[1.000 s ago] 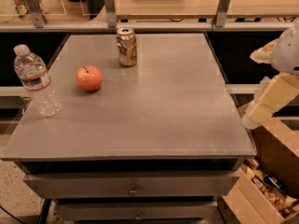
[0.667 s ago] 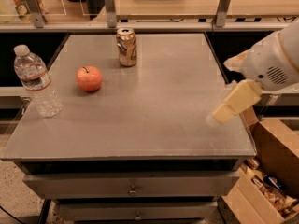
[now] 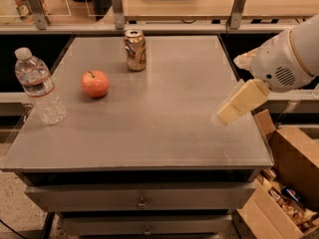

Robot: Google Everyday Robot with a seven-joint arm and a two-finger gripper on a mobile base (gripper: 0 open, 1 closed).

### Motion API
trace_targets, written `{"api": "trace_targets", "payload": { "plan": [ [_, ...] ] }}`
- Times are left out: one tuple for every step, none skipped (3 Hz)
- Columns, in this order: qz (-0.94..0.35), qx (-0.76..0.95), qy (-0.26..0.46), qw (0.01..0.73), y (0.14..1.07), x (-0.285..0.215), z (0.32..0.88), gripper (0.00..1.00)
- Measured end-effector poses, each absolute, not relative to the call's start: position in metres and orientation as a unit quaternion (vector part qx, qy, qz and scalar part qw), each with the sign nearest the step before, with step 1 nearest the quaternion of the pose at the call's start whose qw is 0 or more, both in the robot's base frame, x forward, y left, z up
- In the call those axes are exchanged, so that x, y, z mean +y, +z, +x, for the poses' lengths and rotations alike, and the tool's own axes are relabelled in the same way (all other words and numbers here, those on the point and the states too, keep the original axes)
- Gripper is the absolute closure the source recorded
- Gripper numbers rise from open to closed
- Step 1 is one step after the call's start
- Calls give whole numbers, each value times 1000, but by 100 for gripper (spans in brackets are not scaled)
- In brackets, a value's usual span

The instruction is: Knock water bottle over

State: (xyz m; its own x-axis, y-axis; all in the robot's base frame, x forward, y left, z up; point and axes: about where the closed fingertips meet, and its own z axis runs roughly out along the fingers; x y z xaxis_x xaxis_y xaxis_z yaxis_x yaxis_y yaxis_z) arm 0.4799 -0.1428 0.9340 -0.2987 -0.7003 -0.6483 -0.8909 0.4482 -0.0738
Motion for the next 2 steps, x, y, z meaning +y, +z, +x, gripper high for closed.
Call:
{"api": "trace_targets", "payload": {
  "plan": [
    [-511,774,190,321,934,-119,474,0],
    [-528,726,265,351,939,-55,459,0]
  ]
}}
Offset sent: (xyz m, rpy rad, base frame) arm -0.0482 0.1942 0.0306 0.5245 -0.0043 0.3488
